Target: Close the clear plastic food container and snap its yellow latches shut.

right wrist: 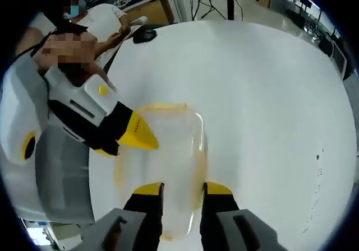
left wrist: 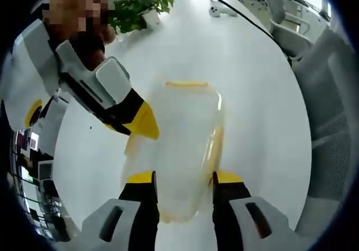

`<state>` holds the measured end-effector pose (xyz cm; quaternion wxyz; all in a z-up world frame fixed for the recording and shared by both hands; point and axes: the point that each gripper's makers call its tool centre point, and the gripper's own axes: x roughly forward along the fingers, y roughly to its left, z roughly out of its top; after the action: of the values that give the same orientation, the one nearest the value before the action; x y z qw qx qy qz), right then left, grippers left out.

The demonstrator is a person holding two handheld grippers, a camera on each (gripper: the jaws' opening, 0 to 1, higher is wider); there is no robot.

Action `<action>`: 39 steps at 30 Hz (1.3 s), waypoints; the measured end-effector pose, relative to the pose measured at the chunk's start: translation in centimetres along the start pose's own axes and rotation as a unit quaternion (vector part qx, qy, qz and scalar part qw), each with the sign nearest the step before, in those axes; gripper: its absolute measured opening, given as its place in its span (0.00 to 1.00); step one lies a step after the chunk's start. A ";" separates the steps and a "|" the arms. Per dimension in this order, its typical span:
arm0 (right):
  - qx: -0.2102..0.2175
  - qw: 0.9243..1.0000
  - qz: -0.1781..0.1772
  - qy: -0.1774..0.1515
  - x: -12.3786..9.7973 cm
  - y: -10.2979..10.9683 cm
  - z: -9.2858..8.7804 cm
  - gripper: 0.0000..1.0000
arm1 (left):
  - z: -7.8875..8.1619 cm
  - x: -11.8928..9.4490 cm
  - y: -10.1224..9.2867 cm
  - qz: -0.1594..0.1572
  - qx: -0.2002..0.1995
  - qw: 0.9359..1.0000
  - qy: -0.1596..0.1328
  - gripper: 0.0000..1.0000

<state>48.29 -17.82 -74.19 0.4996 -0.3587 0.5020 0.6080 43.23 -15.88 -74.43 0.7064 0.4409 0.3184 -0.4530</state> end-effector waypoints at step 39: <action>-0.007 0.998 -0.045 0.036 -0.3 0.8 0.0 0.25 | 0.5 -0.7 -0.7 0.000 0.014 1.000 -0.007 0.36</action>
<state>47.64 -17.88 -73.68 0.5051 -0.4061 0.4989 0.5753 42.34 -16.22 -73.90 0.7023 0.4476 0.3066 -0.4608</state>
